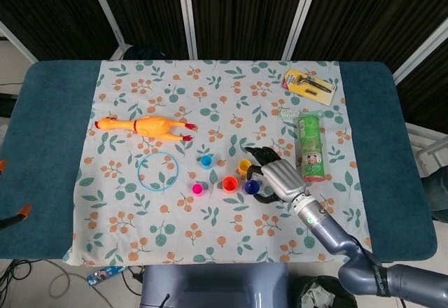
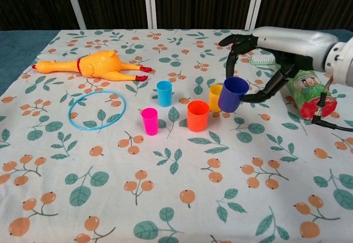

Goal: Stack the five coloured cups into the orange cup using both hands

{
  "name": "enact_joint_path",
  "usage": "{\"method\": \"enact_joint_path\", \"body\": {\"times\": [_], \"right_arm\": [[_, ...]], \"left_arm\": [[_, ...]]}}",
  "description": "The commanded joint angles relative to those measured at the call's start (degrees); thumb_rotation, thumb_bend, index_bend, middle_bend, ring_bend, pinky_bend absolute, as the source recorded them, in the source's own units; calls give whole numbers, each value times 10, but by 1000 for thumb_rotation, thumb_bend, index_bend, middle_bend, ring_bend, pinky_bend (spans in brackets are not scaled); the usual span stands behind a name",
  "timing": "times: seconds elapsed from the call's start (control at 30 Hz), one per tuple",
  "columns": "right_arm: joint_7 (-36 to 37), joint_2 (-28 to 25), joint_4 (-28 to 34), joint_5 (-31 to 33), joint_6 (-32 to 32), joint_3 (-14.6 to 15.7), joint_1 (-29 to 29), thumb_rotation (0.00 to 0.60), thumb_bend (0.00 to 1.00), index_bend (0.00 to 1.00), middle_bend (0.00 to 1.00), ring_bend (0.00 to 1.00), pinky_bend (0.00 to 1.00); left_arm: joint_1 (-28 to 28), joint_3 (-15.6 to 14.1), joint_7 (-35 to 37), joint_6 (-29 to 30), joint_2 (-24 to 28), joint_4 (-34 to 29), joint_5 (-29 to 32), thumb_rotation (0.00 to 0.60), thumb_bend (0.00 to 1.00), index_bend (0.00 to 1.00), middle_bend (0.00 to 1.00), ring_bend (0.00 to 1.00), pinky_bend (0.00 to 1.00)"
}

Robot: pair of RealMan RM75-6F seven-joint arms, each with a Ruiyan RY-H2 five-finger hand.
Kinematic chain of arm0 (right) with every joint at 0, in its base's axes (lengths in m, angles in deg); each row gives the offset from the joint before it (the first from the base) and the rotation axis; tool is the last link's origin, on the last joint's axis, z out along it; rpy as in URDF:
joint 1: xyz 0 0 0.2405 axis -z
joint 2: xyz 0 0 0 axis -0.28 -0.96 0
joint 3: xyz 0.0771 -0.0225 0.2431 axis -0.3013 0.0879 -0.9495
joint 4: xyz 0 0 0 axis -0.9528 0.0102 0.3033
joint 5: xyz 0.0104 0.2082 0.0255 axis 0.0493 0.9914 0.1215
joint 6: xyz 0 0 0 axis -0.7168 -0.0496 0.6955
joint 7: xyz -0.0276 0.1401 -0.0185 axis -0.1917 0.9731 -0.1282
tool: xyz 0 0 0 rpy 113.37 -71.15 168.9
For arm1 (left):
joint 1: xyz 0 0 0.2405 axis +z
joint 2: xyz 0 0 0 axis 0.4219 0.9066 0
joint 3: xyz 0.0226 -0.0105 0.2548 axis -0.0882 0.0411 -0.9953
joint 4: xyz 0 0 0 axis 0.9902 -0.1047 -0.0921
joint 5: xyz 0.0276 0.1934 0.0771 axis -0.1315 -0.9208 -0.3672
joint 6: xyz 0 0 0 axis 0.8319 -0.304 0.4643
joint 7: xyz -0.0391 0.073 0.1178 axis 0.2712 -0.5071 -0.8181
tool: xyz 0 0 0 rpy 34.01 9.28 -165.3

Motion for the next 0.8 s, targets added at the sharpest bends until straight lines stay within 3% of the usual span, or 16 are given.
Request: {"method": "enact_joint_path", "body": {"times": [0.03, 0.8], "right_arm": [[-21, 9, -3, 27, 8, -11, -17, 600, 336, 492, 0, 0, 26], [-92, 83, -41, 129, 15, -15, -81, 600, 336, 491, 0, 0, 25]], "left_arm": [[0, 1, 0, 1, 0, 1, 2, 600, 166, 73, 31, 0, 0], [-1, 4, 8, -5, 3, 4, 9, 600, 166, 73, 31, 0, 0]]}}
